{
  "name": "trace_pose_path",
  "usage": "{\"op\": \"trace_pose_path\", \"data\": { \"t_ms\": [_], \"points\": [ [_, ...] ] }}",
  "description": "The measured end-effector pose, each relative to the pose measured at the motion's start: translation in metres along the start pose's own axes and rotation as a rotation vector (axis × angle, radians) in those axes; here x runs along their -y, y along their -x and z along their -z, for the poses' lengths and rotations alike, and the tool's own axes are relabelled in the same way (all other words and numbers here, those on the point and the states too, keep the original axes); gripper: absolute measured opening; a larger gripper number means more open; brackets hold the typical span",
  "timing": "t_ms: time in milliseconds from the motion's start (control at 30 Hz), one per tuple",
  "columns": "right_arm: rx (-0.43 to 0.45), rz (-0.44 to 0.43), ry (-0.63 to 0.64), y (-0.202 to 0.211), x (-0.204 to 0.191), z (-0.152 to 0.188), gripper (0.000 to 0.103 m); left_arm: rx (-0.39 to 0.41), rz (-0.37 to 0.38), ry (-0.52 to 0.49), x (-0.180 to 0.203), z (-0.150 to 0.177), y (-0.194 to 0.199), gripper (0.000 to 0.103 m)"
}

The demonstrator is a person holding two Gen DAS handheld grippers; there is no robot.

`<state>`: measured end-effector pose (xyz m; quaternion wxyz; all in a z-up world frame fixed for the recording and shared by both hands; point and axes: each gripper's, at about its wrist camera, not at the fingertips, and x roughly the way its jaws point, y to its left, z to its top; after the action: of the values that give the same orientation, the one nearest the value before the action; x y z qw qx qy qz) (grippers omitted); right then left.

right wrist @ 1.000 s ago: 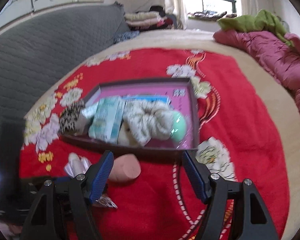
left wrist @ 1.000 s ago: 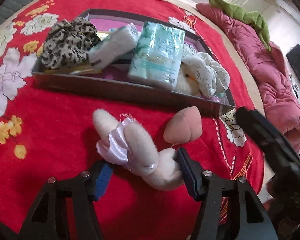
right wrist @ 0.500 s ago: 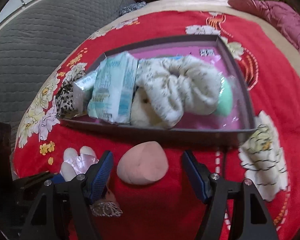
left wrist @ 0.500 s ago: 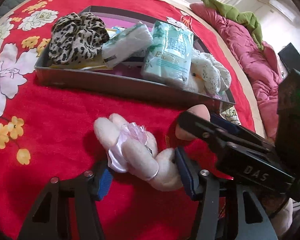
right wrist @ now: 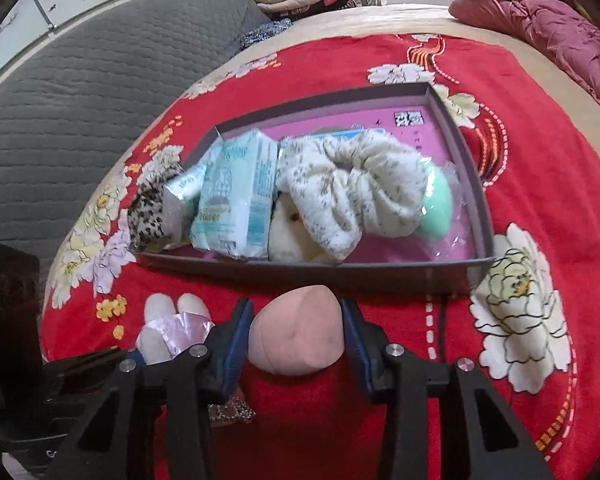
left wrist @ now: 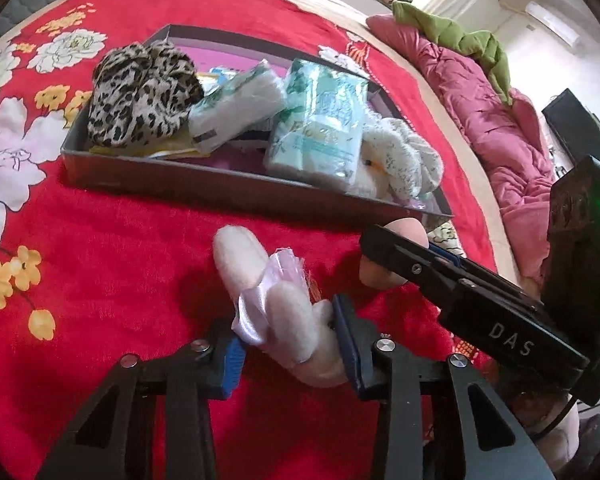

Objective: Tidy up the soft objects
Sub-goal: 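Grasp the pink bunny plush with the left tool while the right tool grasps the pink sponge, then carry the bunny plush over the tray with the left tool while the right tool carries the sponge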

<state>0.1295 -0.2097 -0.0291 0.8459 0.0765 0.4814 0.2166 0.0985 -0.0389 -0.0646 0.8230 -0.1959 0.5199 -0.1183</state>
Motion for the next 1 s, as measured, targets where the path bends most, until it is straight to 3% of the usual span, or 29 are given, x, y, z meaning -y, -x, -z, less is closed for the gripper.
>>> {"op": "trace_pose_path", "data": {
  "t_ms": [367, 667, 1000],
  "points": [
    [0.133, -0.004, -0.014, 0.046, 0.002, -0.019, 0.045, 0.084, 0.048, -0.026, 0.013, -0.009, 0.041, 0.041],
    [0.282, 0.048, 0.002, 0.078, 0.000, -0.037, 0.045, 0.222, -0.013, -0.066, 0.006, -0.032, 0.087, 0.041],
    [0.341, 0.098, 0.002, 0.088, 0.007, -0.047, 0.045, 0.305, -0.038, -0.035, -0.010, -0.062, 0.100, 0.041]
  ]
}}
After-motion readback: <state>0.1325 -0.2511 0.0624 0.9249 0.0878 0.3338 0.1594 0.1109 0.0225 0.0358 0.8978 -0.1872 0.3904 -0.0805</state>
